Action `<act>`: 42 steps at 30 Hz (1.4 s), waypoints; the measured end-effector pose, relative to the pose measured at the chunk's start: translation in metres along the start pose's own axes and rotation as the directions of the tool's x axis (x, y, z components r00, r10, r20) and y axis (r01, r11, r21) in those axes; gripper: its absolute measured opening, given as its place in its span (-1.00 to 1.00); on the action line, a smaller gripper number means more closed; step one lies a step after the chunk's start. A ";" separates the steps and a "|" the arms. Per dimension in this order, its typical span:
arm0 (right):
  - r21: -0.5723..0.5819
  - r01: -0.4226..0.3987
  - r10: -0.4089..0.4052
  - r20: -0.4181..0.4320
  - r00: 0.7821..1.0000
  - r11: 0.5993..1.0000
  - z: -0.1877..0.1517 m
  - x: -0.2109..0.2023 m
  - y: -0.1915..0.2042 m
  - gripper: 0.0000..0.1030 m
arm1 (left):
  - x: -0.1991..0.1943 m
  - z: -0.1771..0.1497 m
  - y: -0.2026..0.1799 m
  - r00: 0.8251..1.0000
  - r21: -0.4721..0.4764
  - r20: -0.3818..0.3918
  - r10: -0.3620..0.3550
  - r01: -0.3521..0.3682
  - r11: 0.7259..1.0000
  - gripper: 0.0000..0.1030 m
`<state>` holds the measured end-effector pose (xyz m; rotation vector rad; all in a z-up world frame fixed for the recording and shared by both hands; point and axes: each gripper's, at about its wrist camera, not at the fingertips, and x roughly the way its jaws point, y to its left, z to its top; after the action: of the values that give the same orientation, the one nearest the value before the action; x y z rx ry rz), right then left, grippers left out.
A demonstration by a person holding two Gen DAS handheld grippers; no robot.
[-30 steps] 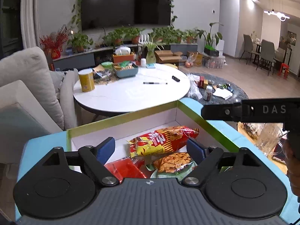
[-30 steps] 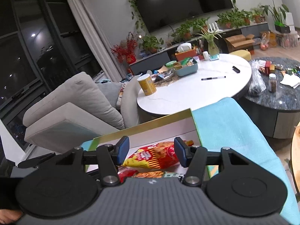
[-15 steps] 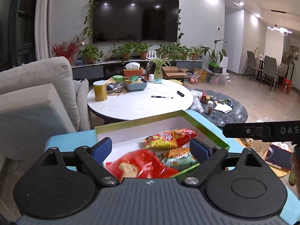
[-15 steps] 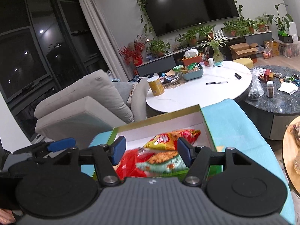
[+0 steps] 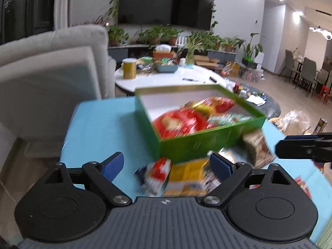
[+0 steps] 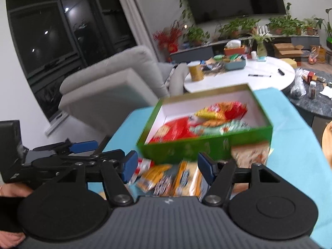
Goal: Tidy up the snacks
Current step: 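Withdraw the right gripper and move toward the remaining snack packs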
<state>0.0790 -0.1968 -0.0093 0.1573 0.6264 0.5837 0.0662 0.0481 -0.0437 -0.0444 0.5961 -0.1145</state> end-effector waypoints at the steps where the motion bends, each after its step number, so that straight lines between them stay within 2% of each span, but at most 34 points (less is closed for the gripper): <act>1: -0.002 -0.001 0.001 -0.010 1.000 1.000 -0.004 0.001 0.003 0.38 | 0.000 -0.005 0.004 1.000 -0.009 -0.009 0.005 -0.005 1.000 0.73; 9: 0.003 -0.033 0.033 -0.092 0.995 0.999 -0.030 0.011 0.026 0.39 | 0.006 -0.037 0.037 0.996 -0.047 -0.090 0.013 -0.017 0.999 0.72; 17: 0.002 -0.054 0.053 -0.174 0.983 0.999 -0.052 0.026 0.043 0.39 | 0.014 -0.051 0.054 0.991 -0.069 -0.134 -0.011 0.002 0.998 0.64; 24: 0.033 -0.076 0.082 -0.257 0.963 0.997 -0.067 0.038 0.049 0.38 | 0.022 -0.059 0.064 0.984 -0.124 -0.158 -0.082 0.062 0.990 0.62; 31: 0.085 -0.077 0.100 -0.312 0.945 0.993 -0.075 0.050 0.052 0.38 | 0.014 -0.068 0.067 0.971 -0.165 -0.155 -0.184 0.158 0.973 0.33; 34: 0.114 -0.065 0.099 -0.328 0.939 0.991 -0.076 0.057 0.051 0.38 | 0.006 -0.073 0.066 0.967 -0.167 -0.150 -0.207 0.182 0.969 0.30; 38: 0.129 -0.048 0.088 -0.323 0.942 0.990 -0.075 0.063 0.050 0.36 | -0.008 -0.082 0.061 0.963 -0.177 -0.155 -0.223 0.195 0.965 0.26; 42: 0.097 -0.021 0.049 -0.303 0.952 0.995 -0.072 0.069 0.052 0.36 | -0.022 -0.090 0.050 0.954 -0.149 -0.176 -0.242 0.218 0.965 0.23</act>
<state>0.0573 -0.1177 -0.0856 0.1666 0.9539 0.6191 0.0024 0.0995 -0.1098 -0.2305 0.7915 -0.3102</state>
